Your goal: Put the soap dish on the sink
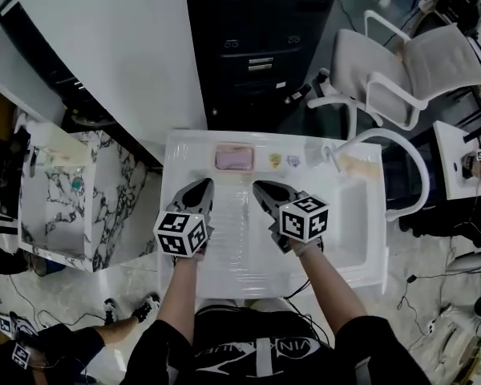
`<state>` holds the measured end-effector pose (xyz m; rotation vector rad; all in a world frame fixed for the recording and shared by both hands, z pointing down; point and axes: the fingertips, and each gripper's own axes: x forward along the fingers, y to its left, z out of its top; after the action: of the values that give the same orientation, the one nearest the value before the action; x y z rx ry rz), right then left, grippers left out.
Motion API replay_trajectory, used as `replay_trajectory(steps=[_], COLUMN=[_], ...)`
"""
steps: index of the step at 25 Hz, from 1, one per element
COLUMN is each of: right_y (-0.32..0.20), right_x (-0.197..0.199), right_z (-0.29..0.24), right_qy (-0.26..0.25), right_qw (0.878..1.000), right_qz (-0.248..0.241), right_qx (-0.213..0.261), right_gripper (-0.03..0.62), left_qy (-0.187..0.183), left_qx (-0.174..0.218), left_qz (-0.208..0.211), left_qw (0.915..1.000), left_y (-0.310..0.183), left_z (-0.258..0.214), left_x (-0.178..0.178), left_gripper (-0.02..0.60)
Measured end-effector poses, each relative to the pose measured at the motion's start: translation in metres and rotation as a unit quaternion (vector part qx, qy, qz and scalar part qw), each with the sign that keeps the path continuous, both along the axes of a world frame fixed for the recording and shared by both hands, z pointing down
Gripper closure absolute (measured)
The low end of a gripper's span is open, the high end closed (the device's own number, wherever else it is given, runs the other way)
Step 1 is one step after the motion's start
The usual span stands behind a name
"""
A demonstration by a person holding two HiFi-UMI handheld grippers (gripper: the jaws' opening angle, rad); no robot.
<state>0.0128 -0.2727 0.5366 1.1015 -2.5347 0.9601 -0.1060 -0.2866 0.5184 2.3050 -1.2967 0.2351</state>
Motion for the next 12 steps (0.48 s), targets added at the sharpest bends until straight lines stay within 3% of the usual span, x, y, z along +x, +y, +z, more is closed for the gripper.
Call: replay_trajectory(steps=[12], right_y=[0.003], right_x=[0.018], right_z=[-0.029], right_qy=[0.047], right_qw=[0.996], right_qz=[0.007], right_qx=[0.077], right_gripper=[0.565], left_qy=[-0.006], left_qx=[0.046], left_qz=[-0.015], left_qw=[0.9988], left_y=[0.006], left_z=[-0.042], left_x=[-0.007], left_gripper=[0.566])
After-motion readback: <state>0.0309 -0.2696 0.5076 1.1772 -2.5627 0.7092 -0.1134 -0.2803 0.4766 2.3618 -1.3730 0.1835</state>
